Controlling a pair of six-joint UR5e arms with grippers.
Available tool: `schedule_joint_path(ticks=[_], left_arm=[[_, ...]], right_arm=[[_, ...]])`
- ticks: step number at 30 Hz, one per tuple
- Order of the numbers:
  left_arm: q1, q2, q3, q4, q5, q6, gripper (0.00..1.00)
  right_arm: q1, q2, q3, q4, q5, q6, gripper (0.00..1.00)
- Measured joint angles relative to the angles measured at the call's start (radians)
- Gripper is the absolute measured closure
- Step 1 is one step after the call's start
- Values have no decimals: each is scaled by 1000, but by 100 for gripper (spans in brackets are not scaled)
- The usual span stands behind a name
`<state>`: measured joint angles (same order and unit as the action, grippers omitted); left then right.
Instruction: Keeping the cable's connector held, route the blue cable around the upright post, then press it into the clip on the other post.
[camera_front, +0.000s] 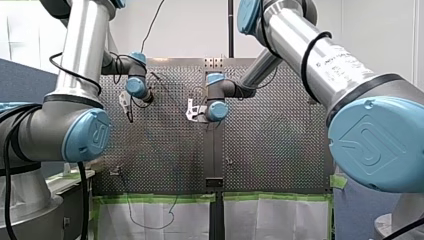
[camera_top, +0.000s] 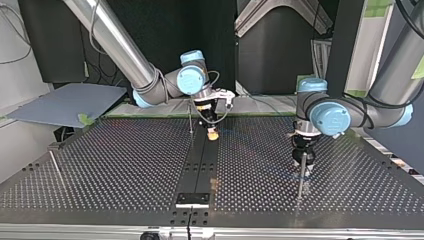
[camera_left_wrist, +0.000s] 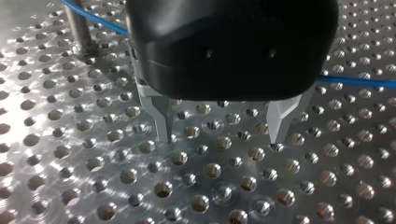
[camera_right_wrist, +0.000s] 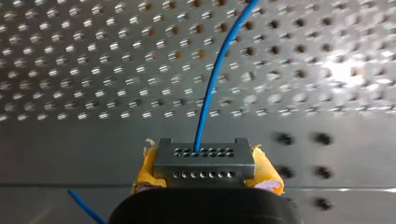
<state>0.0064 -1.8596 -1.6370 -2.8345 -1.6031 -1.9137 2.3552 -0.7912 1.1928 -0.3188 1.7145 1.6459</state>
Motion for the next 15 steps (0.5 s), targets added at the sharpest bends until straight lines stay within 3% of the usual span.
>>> schedule_joint_path(ticks=[7,15], left_arm=[[1,-1,0,2,12,-9,1],[3,-2,0,0,-16,-12,1]], right_arm=[[-5,52,62,-52,6,11,100],[-5,116,73,-67,14,15,100]])
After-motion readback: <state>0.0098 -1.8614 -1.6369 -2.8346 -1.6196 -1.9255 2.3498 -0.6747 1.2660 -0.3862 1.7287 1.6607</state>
